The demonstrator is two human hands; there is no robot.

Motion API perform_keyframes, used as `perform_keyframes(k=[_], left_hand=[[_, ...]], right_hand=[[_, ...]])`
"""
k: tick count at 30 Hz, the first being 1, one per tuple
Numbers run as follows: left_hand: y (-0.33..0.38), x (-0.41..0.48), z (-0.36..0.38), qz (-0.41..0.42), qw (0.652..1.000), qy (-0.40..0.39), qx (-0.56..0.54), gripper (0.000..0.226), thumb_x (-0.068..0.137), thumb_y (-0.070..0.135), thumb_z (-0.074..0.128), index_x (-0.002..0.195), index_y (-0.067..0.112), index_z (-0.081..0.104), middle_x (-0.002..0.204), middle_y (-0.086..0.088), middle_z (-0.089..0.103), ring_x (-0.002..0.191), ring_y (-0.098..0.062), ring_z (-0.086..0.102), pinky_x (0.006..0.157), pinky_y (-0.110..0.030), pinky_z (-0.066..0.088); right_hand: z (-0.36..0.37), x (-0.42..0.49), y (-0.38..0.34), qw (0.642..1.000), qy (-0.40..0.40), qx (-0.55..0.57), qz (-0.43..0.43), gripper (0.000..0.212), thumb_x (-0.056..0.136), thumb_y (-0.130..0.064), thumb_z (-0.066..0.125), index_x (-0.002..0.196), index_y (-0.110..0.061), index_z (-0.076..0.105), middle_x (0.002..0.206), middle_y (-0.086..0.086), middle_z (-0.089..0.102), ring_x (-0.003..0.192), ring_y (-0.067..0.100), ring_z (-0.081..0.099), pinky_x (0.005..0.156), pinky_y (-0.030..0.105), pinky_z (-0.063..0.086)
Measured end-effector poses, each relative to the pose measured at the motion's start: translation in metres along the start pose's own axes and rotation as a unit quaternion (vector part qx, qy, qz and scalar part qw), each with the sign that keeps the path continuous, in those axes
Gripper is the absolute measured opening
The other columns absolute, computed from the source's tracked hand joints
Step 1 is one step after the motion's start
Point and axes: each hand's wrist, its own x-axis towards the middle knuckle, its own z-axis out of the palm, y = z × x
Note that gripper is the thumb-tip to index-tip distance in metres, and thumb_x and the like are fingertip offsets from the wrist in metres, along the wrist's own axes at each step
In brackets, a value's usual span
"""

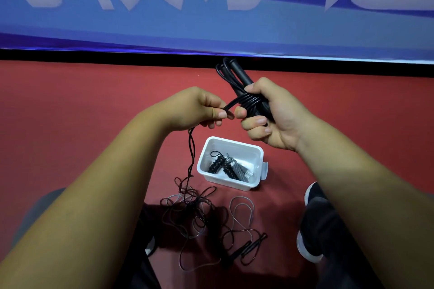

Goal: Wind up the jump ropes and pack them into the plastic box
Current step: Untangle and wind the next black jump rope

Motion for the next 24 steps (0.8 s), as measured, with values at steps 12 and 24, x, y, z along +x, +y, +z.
perform_keyframes(k=[12, 24], left_hand=[[-0.009, 0.000, -0.007, 0.046, 0.997, -0.028, 0.050, 0.025, 0.088, 0.012, 0.056, 0.101, 0.022, 0.075, 0.097, 0.001, 0.077, 0.091, -0.016, 0.071, 0.086, -0.037, 0.057], [0.016, 0.000, -0.011, 0.076, 0.995, 0.002, 0.066, 0.010, 0.098, 0.020, 0.072, 0.103, 0.022, 0.080, 0.101, 0.015, 0.079, 0.104, 0.002, 0.070, 0.094, -0.011, 0.046]], right_hand=[[-0.002, -0.005, 0.023, 0.965, -0.178, -0.068, 0.179, 0.047, 0.092, -0.037, 0.055, 0.127, -0.007, 0.064, 0.077, 0.005, 0.052, 0.048, 0.004, 0.024, 0.038, 0.015, 0.018], [-0.013, 0.011, 0.042, 0.941, -0.101, -0.176, 0.271, 0.023, 0.103, -0.032, 0.055, 0.119, -0.016, 0.057, 0.079, 0.001, 0.051, 0.052, 0.005, 0.028, 0.040, 0.015, 0.018]])
